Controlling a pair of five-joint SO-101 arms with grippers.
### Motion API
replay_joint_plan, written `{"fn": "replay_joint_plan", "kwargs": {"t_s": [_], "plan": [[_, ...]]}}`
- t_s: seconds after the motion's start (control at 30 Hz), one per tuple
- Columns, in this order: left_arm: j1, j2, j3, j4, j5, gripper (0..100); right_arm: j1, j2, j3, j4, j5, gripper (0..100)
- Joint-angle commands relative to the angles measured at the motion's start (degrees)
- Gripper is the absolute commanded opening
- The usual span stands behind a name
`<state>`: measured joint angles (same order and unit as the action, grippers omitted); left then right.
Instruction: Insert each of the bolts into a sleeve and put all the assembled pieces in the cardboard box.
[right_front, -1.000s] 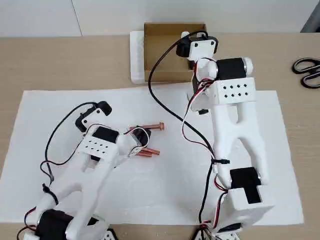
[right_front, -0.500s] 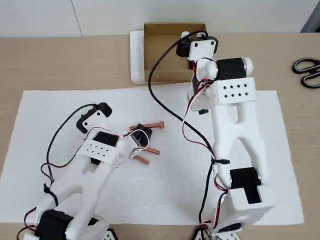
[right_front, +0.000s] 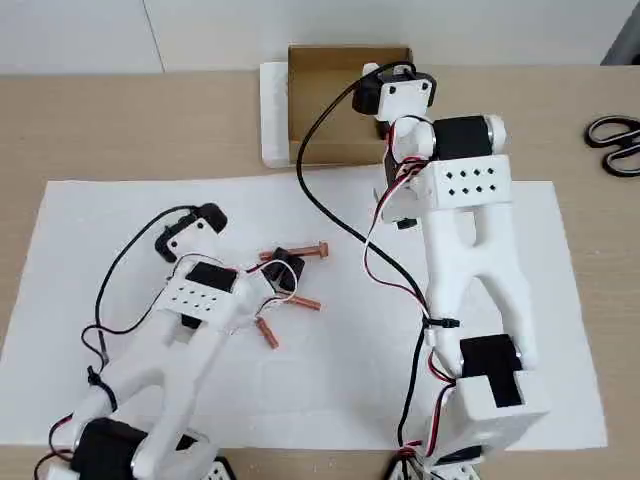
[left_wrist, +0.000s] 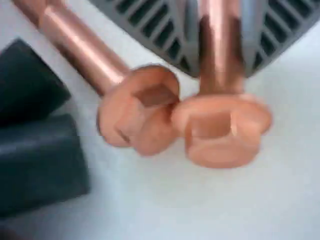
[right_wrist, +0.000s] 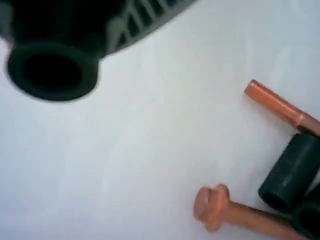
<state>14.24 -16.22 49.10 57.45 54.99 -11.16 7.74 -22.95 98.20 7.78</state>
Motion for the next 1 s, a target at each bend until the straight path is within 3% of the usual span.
{"fn": "replay_joint_plan", "kwargs": {"t_s": [0.0, 0.23, 0.43, 0.53, 0.67, 0.83, 0.97], "plan": [[-1.5, -0.6, -7.6, 6.2, -10.8, 1, 0.5, -3.6, -1.8, 0.7, -0.8, 0.2], [-12.0, -0.4, -22.6, 16.4, -34.0, 1, 0.5, -3.6, -1.8, 0.7, -0.8, 0.2], [-16.6, -0.1, -23.3, 15.8, -46.4, 1, 0.5, -3.6, -1.8, 0.7, -0.8, 0.2], [-16.4, -0.1, -18.7, 10.0, -53.5, 1, 0.5, -3.6, -1.8, 0.7, -0.8, 0.2], [-16.4, -0.1, -12.3, 3.4, -54.3, 1, 0.5, -3.6, -1.8, 0.7, -0.8, 0.2], [-16.4, -0.1, -8.5, 0.3, -55.7, 12, 0.5, -3.7, -1.8, 0.7, -0.9, 0.2], [-16.4, -0.1, -7.0, -1.7, -55.8, 12, 0.5, -3.7, -1.8, 0.7, -0.9, 0.2]]}}
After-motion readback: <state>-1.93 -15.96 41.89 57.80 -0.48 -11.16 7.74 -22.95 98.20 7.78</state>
